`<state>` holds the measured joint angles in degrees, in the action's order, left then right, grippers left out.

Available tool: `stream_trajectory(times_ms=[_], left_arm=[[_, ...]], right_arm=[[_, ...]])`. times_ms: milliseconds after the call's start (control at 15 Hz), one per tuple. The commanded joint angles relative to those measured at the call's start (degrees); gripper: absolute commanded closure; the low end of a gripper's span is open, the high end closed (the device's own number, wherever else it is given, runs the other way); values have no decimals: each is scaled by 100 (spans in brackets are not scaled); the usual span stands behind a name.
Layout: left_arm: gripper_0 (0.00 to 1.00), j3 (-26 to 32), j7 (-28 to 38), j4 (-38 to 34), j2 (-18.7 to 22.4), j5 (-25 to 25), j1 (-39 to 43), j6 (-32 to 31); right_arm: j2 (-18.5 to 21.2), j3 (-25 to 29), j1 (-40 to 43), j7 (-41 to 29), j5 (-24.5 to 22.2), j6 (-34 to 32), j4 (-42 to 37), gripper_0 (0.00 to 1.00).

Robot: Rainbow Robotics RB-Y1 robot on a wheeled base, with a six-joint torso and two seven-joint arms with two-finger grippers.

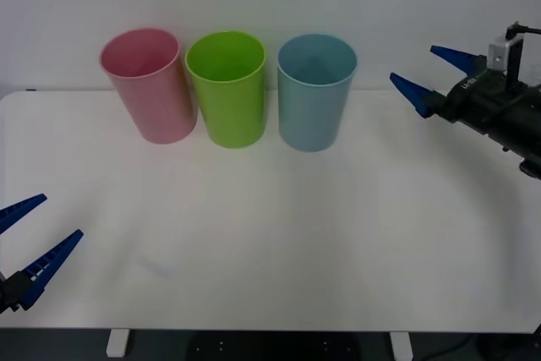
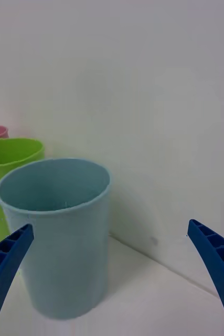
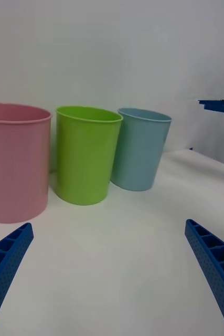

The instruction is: Grasp the object on the table and drop it into the matching bin: aluminum can to the light blue bin, PET bottle to the pink bin.

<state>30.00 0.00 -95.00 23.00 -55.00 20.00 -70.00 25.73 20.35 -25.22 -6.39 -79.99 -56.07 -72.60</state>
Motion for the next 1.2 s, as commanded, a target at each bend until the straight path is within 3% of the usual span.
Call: stream_trajectory(times_ms=[67, 267, 1200], left_arm=[[0, 0, 0, 0, 0, 0, 0, 0], [0, 0, 0, 0, 0, 0, 0, 0], [0, 0, 0, 0, 0, 0, 0, 0]], right_arm=[[63, 408, 307, 367, -8, -546, 0, 0], [169, 646, 658, 420, 106, -915, -35, 0], [204, 760, 3444, 429, 1319, -853, -2091, 0]])
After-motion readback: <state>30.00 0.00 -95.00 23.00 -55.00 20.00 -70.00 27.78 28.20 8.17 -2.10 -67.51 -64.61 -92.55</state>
